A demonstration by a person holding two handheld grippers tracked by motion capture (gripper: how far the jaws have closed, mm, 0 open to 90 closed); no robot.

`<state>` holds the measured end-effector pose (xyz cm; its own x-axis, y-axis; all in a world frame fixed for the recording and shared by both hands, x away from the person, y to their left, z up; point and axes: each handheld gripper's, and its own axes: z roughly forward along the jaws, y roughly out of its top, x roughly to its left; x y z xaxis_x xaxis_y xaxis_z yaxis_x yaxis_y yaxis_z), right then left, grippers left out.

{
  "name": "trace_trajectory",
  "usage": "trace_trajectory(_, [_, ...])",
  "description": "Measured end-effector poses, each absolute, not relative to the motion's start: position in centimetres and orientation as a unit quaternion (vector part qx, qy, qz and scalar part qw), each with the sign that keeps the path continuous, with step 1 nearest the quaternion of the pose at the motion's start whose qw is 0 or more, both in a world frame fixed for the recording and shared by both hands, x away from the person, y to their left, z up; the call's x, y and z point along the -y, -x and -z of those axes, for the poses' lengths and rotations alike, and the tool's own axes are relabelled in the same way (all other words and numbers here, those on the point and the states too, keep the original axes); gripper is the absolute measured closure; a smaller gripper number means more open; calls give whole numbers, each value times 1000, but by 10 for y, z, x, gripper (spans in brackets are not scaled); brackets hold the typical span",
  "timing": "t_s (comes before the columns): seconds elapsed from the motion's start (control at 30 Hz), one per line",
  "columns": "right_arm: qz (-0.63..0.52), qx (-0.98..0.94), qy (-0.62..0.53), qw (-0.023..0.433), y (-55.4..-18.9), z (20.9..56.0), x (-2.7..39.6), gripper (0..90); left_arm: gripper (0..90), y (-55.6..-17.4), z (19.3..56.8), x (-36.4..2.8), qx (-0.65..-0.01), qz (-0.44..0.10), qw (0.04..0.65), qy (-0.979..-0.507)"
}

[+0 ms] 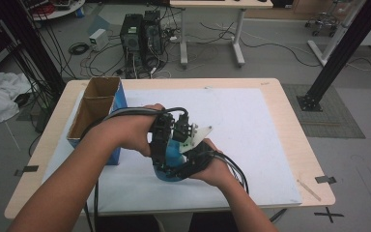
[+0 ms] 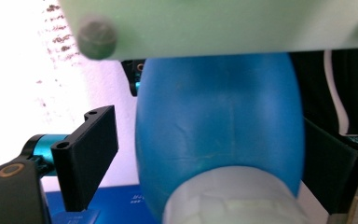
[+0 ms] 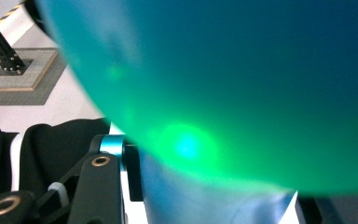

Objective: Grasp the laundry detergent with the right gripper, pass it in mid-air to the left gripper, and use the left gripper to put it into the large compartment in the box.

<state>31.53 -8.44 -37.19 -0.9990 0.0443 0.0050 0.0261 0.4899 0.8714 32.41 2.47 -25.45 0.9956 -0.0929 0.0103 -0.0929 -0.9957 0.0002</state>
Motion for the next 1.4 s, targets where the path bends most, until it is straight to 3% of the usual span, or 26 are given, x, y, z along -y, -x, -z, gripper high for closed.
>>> trace_trajectory(0.17, [-506, -862, -21, 10, -315, 372, 84, 466, 134, -323, 254, -24, 44, -6, 2, -999])
trace_trajectory(0.23, [-507, -862, -21, 8, -315, 372, 84, 465, 183, -323, 254, -24, 45, -6, 2, -999])
trace_trajectory(0.53, [-507, -862, -23, 4, -315, 371, 84, 465, 187, -324, 255, -23, 45, -5, 0, -999])
trace_trajectory(0.63, [-508, -861, -22, 4, -315, 371, 83, 465, 247, -324, 255, -22, 47, 2, -3, -999])
trace_trajectory(1.23, [-508, -861, -22, 2, -314, 371, 82, 465, 281, -322, 255, -22, 41, 5, -4, -999])
trace_trajectory(1.27, [-508, -861, -23, 4, -314, 371, 82, 465, 330, -323, 255, -22, 42, 9, -5, -999])
trace_trajectory(1.4, [-508, -861, -24, 2, -314, 371, 81, 466, 360, -322, 255, -23, 36, 8, -3, -999])
